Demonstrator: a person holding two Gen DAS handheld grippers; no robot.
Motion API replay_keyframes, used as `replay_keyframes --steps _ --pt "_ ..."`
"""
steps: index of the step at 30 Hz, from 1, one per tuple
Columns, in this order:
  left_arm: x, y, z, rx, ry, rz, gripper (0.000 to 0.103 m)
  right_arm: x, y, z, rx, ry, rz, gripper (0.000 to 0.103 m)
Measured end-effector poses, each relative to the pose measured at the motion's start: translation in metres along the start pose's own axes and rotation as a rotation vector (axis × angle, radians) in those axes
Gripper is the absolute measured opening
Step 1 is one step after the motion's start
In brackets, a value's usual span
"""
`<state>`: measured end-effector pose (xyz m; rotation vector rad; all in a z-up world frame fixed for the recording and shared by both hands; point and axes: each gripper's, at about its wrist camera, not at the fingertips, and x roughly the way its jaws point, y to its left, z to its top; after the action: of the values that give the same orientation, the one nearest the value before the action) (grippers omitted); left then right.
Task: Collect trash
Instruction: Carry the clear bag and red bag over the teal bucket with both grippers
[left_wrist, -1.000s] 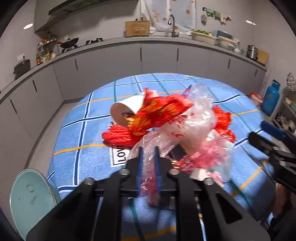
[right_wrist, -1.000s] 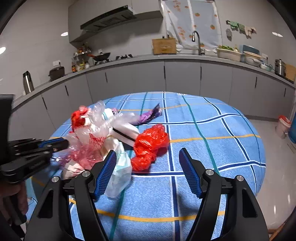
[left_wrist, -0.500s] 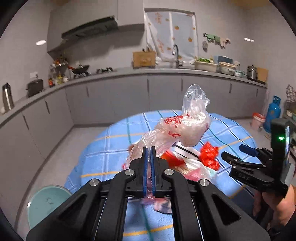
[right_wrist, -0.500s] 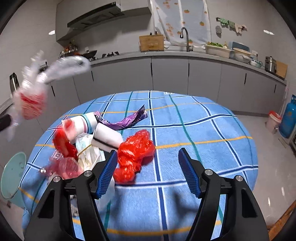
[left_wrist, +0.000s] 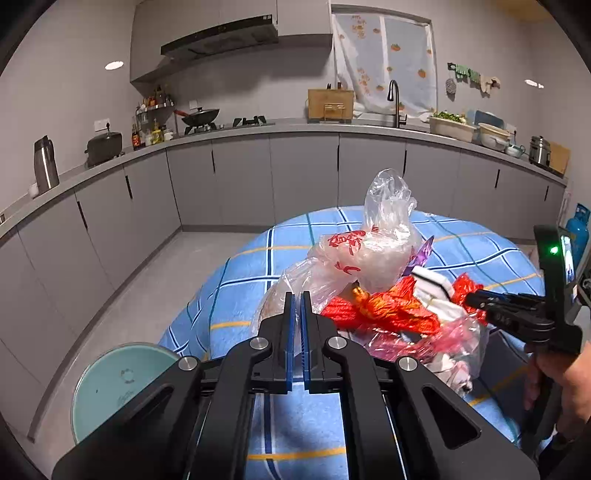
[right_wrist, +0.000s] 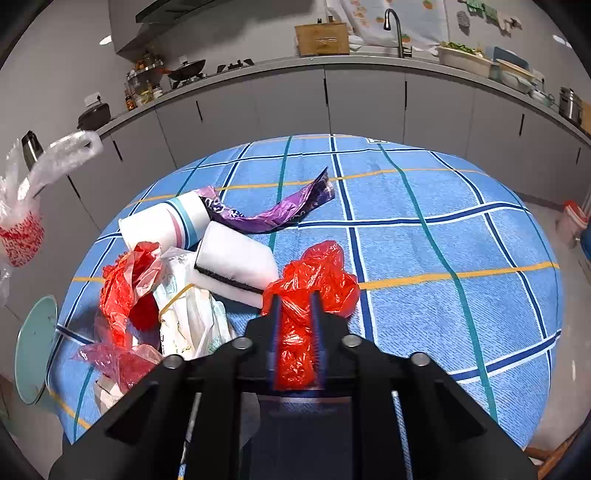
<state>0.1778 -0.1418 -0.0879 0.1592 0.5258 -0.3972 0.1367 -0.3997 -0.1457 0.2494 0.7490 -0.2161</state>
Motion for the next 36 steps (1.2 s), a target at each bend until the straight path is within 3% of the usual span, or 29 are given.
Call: replay_keyframes --steps 2,18,36 --pt "-0.001 0.002 -0.001 -0.004 0.002 -0.001 0.003 -0.004 0.001 -0.001 -0.002 -0.016 -0.006 0.004" --pt "-0.030 0.019 -0.003 -0.027 -0.029 0.042 0.003 -0.075 0.007 0.013 -0.033 -0.188 -0.024 0.003" --pt "-0.059 0.072 -0.015 -0.087 -0.030 0.173 0.003 -0.122 0.090 0.015 -0.157 -0.267 0.160 0.003"
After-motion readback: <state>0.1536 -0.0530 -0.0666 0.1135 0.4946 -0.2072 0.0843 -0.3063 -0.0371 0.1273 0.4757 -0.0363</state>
